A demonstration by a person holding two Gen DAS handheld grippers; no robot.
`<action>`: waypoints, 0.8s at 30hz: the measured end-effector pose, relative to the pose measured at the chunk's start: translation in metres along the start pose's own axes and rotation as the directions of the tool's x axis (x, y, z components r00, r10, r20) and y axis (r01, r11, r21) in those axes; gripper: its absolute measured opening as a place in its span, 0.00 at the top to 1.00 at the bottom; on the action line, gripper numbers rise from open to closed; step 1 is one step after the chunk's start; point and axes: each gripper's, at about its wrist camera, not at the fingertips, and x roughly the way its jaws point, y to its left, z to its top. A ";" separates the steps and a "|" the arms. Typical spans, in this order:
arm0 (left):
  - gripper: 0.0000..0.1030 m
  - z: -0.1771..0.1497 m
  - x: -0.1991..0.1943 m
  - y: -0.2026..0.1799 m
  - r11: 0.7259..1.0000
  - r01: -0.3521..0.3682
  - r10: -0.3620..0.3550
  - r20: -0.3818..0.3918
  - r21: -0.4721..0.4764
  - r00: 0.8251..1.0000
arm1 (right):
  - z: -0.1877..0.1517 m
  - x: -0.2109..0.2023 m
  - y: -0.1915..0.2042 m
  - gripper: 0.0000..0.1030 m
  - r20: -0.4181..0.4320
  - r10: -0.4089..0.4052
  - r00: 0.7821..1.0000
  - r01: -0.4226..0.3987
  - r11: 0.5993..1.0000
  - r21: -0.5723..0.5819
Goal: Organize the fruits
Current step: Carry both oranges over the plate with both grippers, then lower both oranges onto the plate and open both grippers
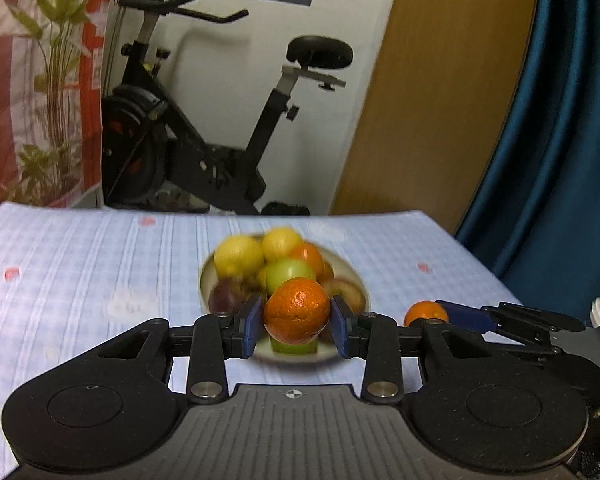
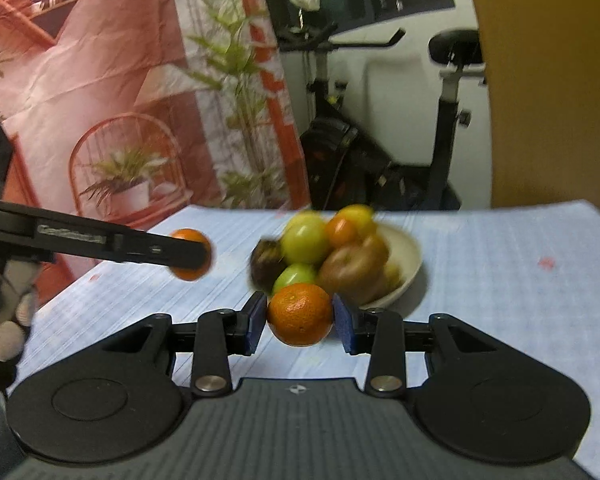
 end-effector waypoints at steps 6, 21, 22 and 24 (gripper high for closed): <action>0.63 0.022 0.029 0.001 1.000 -0.011 0.011 0.001 0.022 1.000 | 0.026 0.020 -0.027 0.62 0.024 -0.036 0.999 0.036 0.999 -0.004; 0.63 0.047 0.105 0.030 1.000 -0.016 0.017 -0.070 0.003 0.997 | 0.039 0.104 -0.079 0.62 -0.013 -0.073 0.997 0.074 0.996 0.057; 0.63 0.047 0.107 0.031 1.000 -0.016 0.016 -0.074 0.006 0.997 | 0.039 0.110 -0.082 0.62 -0.019 -0.071 0.997 0.072 0.995 0.063; 0.63 0.047 0.114 0.035 1.000 -0.011 0.011 -0.085 0.003 0.996 | 0.039 0.120 -0.087 0.62 -0.026 -0.065 0.998 0.067 0.996 0.066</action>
